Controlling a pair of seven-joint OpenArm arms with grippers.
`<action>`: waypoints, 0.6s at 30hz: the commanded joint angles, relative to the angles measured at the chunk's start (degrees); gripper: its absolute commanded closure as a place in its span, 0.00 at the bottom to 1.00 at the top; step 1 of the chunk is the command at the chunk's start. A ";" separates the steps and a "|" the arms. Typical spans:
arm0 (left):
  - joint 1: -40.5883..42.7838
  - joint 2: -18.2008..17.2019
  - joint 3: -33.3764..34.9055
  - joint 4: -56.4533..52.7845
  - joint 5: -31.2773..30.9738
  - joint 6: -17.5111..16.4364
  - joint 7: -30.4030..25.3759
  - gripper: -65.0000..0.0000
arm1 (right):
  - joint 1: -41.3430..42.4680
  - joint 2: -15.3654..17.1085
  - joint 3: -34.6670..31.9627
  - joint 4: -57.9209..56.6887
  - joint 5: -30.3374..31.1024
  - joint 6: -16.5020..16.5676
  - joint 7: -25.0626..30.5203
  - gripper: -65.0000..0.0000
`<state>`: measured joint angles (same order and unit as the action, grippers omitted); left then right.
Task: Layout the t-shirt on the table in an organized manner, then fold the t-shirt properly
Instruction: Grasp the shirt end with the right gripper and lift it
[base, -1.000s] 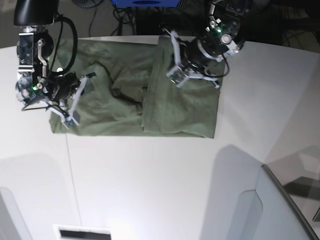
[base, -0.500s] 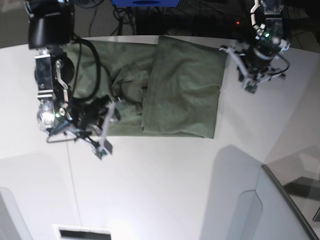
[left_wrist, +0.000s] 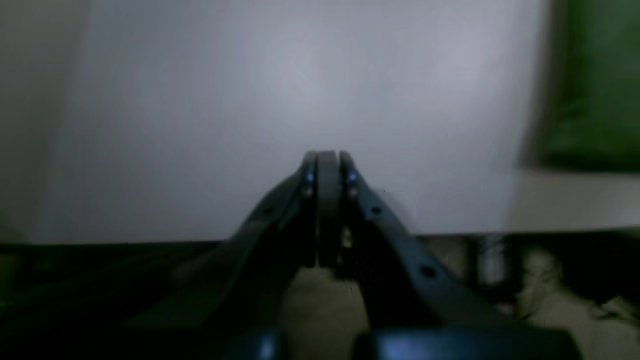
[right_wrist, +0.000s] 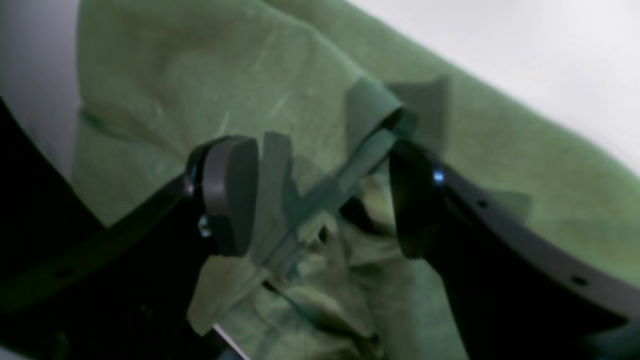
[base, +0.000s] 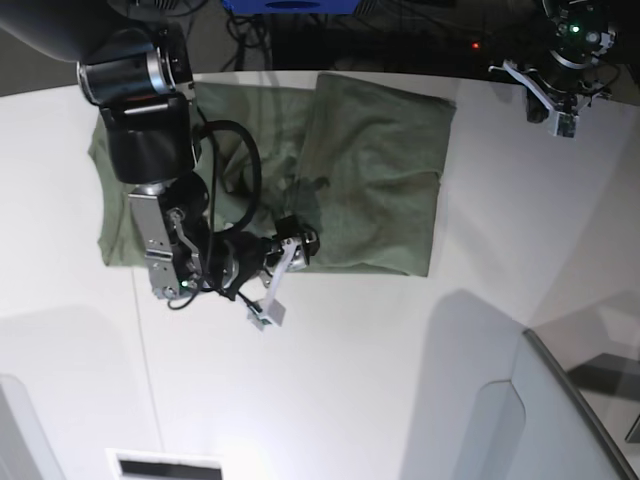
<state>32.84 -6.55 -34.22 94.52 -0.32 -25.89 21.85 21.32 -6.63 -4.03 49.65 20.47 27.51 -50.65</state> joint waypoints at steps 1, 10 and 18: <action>0.35 -0.79 -0.99 0.64 -1.57 0.26 -0.70 1.00 | 2.02 -0.18 -0.14 0.07 1.99 0.41 1.64 0.42; 1.05 -0.53 -1.70 0.64 -2.89 0.26 -0.70 1.00 | 0.70 -0.18 0.38 -1.16 5.33 0.41 4.72 0.43; 0.87 -0.71 -1.78 -1.82 -2.80 0.26 -0.88 1.00 | 0.17 -0.18 0.47 -4.07 5.33 0.41 5.95 0.74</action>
<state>33.34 -6.59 -35.59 91.90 -2.87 -25.67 22.02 19.97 -6.52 -3.70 44.84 24.91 27.49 -45.23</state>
